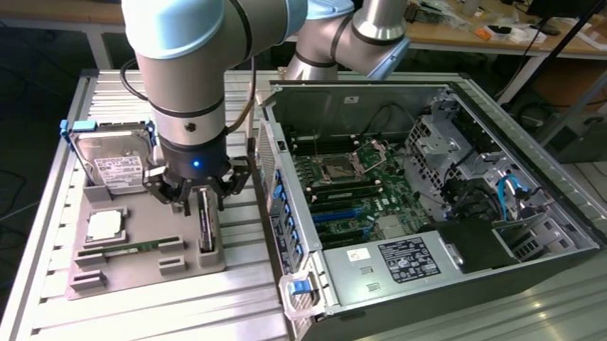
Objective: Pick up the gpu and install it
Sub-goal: 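Pick up the gpu and move the gpu toward the slot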
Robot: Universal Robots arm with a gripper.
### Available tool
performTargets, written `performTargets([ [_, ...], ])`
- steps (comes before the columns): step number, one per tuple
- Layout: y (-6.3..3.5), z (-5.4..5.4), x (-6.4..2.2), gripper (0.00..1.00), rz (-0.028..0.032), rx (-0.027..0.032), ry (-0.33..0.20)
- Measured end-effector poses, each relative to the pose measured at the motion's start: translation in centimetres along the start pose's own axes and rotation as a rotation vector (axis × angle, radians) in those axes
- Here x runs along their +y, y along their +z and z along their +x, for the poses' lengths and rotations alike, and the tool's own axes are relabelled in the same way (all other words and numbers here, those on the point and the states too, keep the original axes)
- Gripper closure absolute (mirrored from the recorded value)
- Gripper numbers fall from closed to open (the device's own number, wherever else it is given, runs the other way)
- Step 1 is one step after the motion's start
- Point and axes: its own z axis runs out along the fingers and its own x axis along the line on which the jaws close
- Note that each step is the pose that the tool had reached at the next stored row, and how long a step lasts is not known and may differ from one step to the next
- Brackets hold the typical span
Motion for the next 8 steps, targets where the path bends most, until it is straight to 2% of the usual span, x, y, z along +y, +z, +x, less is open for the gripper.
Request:
performTargets([
  [5,0.01,0.04,0.0,0.46,0.0,-0.0001,0.0],
  [7,0.0,0.05,0.0,0.72,0.0001,0.0,0.0],
  [8,0.0,0.05,0.0,0.72,0.0,0.0,0.0],
])
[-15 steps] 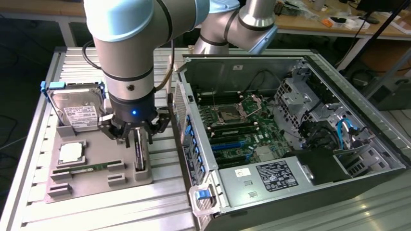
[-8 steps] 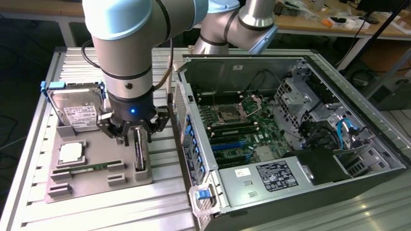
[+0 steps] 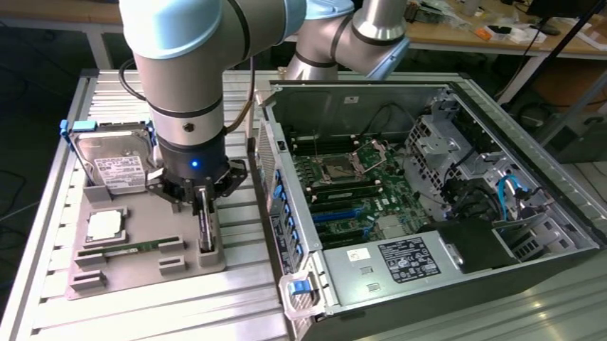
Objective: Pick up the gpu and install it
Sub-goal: 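Pick up the gpu and move the gpu toward the slot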
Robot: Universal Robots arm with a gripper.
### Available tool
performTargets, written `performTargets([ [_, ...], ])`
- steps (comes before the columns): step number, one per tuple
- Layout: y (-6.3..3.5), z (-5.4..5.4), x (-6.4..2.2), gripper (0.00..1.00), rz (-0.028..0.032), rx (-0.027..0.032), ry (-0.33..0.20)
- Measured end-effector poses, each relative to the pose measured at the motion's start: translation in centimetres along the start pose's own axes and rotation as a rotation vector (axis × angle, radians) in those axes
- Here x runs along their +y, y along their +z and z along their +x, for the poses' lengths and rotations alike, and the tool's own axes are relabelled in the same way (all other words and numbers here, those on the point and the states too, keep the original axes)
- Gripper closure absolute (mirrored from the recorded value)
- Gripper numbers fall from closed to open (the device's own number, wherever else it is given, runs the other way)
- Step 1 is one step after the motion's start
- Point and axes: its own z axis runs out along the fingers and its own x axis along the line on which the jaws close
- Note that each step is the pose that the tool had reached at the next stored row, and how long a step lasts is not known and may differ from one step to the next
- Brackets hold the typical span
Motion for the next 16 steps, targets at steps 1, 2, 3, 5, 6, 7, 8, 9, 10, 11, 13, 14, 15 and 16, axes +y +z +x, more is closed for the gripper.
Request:
performTargets([
  [1,0.0,0.0,0.0,0.73,0.0,0.0,0.0],
  [2,0.0,0.0,0.0,0.73,0.0,0.0,0.0],
  [3,0.0,0.0,0.0,0.73,0.0,-0.0001,0.0],
  [5,-0.06,0.0,0.0,0.73,-0.0002,-0.0002,0.0],
  [6,-0.33,-0.01,0.01,0.73,0.0,0.0,0.0],
  [7,-0.43,-0.01,0.01,0.73,0.0,0.0,0.0],
  [8,-0.53,-0.01,0.02,0.73,0.0,0.0,0.0],
  [9,-0.59,-0.02,0.02,0.73,-0.0001,-0.0001,0.0],
  [10,-0.61,-0.02,0.02,0.73,-0.0002,-0.0002,0.0],
  [11,-0.61,-0.02,0.02,0.73,-0.0002,-0.0003,0.0],
  [13,-0.62,-0.02,0.02,0.73,-0.0001,-0.0001,0.0],
  [14,-0.62,-0.02,0.02,0.73,0.0,-0.0001,0.0],
  [15,-0.62,-0.02,0.02,0.73,-0.0001,-0.0001,0.0],
  [16,-0.62,-0.02,0.02,0.73,-0.0001,0.0,0.0],
])
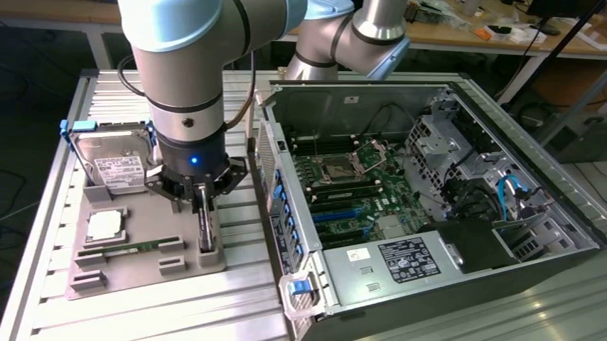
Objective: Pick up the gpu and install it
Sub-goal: 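Pick up the gpu and move the gpu toward the slot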
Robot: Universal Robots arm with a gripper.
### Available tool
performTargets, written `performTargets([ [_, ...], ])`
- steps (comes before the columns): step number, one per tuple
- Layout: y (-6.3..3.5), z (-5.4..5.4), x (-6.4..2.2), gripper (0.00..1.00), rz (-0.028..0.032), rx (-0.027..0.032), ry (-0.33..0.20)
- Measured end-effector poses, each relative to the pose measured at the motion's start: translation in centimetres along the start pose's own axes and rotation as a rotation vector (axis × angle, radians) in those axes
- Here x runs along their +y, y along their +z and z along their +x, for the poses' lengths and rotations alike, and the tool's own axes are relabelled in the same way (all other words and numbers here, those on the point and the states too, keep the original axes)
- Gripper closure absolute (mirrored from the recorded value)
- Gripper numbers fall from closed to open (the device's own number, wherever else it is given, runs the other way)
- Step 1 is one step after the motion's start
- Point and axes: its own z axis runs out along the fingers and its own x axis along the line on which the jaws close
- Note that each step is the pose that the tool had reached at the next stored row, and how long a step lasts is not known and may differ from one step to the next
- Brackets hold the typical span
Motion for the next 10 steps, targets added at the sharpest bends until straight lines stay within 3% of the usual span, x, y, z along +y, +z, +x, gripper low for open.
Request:
performTargets([
  [10,-0.55,-0.01,0.02,0.73,0.0,0.0,0.0],
])
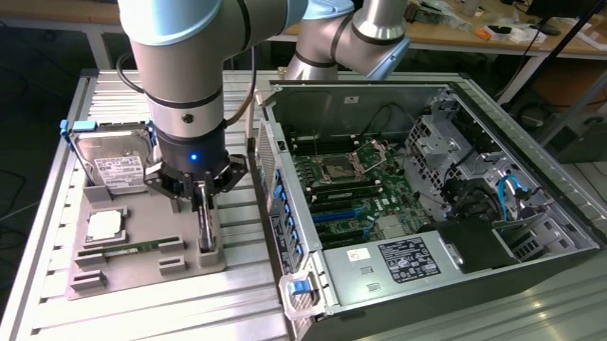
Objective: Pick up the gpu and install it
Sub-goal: 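Pick up the gpu and move the gpu toward the slot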
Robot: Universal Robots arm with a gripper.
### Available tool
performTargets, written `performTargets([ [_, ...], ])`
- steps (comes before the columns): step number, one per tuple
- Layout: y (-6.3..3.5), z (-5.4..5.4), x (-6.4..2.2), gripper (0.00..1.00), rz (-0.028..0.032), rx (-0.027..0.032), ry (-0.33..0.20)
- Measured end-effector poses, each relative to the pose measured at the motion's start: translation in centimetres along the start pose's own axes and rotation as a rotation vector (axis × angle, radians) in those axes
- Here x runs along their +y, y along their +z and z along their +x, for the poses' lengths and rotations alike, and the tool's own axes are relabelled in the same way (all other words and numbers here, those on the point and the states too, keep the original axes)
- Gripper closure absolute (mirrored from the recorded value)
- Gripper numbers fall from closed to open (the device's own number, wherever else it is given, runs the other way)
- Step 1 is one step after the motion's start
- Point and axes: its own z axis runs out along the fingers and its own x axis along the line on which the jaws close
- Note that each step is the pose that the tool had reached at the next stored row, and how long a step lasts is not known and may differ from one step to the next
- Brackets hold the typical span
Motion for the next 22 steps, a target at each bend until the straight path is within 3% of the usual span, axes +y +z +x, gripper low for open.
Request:
performTargets([
  [22,-0.94,-0.03,0.03,0.73,-0.0001,0.0,0.0],
])
